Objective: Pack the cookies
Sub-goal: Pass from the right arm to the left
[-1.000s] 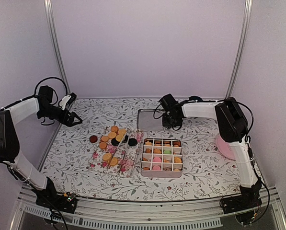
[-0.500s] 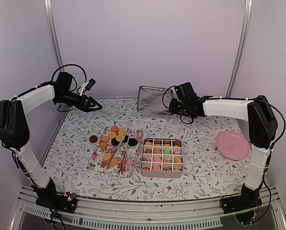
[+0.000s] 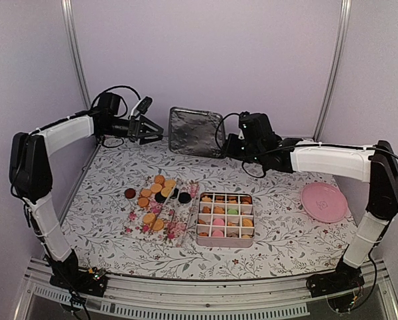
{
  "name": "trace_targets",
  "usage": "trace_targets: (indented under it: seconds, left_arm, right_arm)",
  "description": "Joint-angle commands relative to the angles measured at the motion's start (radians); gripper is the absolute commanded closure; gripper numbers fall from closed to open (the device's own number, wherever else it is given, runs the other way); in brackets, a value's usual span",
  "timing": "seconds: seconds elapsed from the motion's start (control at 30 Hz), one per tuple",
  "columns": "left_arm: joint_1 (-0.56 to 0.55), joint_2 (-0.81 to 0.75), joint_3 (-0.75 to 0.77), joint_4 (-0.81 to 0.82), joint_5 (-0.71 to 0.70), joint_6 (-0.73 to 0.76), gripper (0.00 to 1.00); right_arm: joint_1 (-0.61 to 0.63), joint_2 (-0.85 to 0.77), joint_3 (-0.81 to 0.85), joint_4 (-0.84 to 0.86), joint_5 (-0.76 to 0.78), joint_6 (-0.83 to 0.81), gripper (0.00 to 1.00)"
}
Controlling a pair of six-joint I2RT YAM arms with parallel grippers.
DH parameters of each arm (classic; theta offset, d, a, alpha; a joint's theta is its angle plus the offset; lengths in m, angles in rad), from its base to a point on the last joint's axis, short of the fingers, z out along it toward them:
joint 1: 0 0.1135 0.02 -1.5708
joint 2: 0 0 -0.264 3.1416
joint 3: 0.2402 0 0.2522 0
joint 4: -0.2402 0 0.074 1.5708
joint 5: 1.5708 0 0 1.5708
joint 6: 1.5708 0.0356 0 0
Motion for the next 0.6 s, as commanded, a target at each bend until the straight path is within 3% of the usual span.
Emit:
trace_targets:
  seconds: [0.0, 0.1, 0.23, 0.57]
  left_arm:
    - [-0.022, 0.03, 0.012, 0.167, 0.089, -0.192, 0.01]
    - [-0.027, 0.016, -0.02, 0.28, 0.101, -0.283, 0.03]
    - [-0.033, -0.011, -0.074, 0.382, 0.114, -0.345, 0.15]
    - [-0.032, 0.003, -0.093, 0.359, 0.074, -0.325, 0.52]
  right_arm:
    - [0.049, -0.046, 0.018, 0.048, 0.055, 0.006, 1.0]
    - [0.074, -0.047, 0.034, 0.036, 0.082, -0.009, 1.0]
    - [0.094, -0.047, 0.04, 0.04, 0.099, -0.018, 1.0]
    - [0.151, -0.017, 0.085, 0.032, 0.162, -0.059, 1.0]
